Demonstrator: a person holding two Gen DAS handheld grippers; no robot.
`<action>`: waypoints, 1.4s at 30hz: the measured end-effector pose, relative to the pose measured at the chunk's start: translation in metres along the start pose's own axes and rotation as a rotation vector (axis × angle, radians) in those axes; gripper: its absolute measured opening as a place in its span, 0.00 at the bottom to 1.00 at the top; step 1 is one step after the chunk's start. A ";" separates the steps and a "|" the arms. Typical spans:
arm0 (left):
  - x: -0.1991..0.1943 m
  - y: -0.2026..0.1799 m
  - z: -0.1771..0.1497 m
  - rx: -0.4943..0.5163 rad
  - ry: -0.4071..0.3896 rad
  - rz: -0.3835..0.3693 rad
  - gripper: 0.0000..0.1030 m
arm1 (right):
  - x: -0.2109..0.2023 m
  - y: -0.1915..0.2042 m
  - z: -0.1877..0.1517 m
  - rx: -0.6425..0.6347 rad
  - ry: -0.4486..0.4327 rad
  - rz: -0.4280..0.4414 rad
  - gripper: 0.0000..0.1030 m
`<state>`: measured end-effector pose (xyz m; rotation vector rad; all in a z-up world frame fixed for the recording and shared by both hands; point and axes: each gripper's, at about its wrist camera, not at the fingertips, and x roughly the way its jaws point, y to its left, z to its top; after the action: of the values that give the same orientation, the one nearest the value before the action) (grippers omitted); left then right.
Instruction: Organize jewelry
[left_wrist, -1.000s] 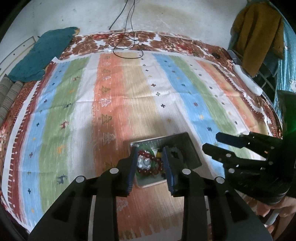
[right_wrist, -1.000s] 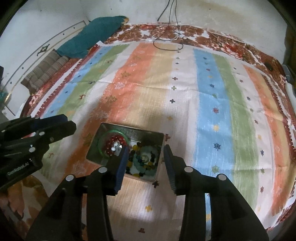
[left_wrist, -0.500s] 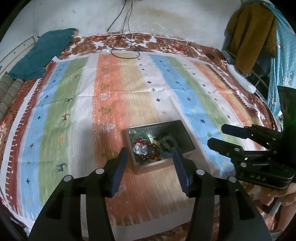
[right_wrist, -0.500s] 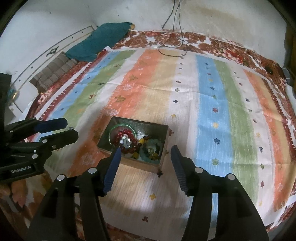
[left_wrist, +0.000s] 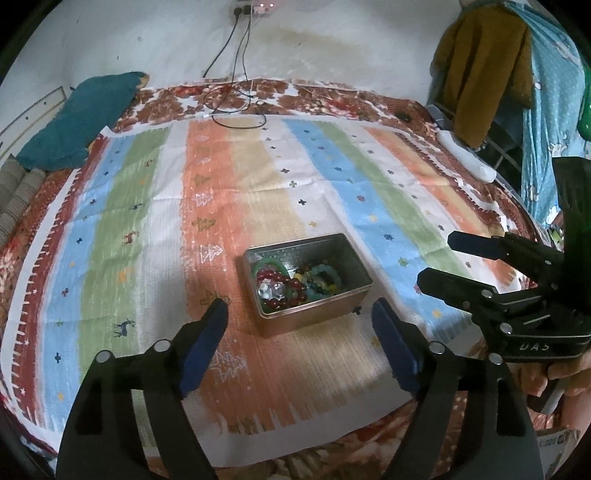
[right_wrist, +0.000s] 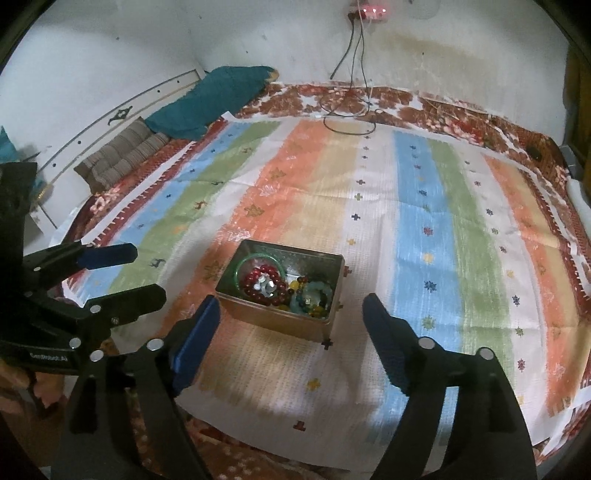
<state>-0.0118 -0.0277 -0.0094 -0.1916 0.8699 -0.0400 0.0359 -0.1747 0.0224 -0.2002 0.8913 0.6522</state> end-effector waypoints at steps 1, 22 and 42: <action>-0.001 0.000 -0.001 0.003 -0.003 0.003 0.81 | -0.001 0.000 0.000 0.000 -0.004 -0.001 0.82; -0.023 -0.015 -0.014 0.067 -0.133 0.086 0.94 | -0.029 0.009 -0.016 -0.047 -0.121 -0.045 0.95; -0.032 -0.015 -0.014 0.053 -0.179 0.104 0.94 | -0.038 0.008 -0.017 -0.018 -0.163 -0.024 0.95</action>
<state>-0.0424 -0.0409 0.0087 -0.0984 0.6989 0.0506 0.0028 -0.1928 0.0416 -0.1712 0.7261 0.6448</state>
